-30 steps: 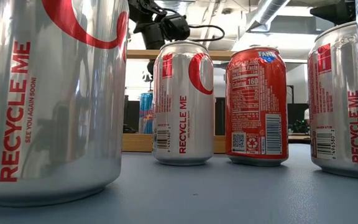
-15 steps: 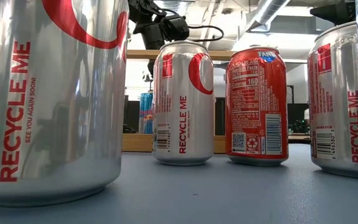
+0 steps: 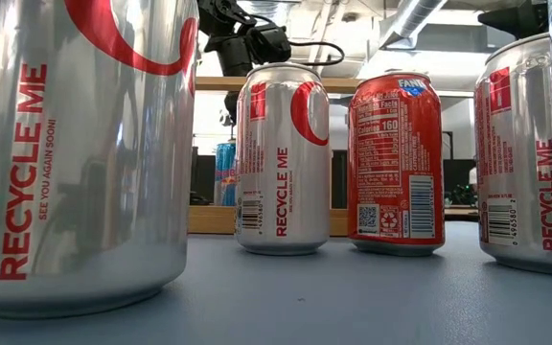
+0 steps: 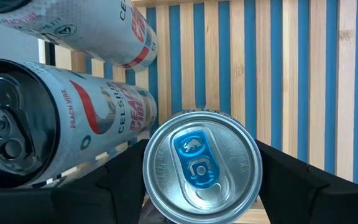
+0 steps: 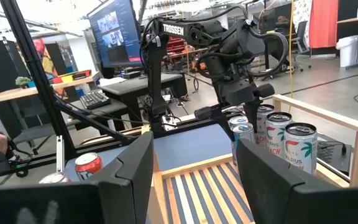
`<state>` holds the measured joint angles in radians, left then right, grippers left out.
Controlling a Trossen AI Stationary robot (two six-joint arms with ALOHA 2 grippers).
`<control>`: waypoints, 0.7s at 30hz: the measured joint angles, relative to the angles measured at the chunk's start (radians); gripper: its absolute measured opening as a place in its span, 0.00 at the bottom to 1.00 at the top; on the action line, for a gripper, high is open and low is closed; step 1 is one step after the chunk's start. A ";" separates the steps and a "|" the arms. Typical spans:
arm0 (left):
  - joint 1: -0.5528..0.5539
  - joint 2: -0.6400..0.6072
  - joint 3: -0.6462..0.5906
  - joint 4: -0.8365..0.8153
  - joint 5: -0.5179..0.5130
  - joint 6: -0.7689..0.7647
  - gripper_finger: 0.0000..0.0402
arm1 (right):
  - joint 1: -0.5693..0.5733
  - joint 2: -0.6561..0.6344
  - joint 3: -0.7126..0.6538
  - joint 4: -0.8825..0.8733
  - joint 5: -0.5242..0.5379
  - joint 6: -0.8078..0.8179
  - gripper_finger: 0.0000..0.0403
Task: Place canned beverage on shelf
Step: Put the left blue soda can on the shelf aligned with the other blue soda can
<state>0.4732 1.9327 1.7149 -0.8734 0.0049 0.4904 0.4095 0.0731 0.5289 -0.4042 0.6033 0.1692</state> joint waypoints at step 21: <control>0.011 0.039 0.014 0.010 0.014 0.005 0.59 | 0.000 -0.001 0.000 -0.001 0.000 0.014 0.52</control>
<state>0.4847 1.9713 1.7294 -0.8630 0.0192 0.4950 0.4099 0.0723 0.5289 -0.4050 0.6033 0.1837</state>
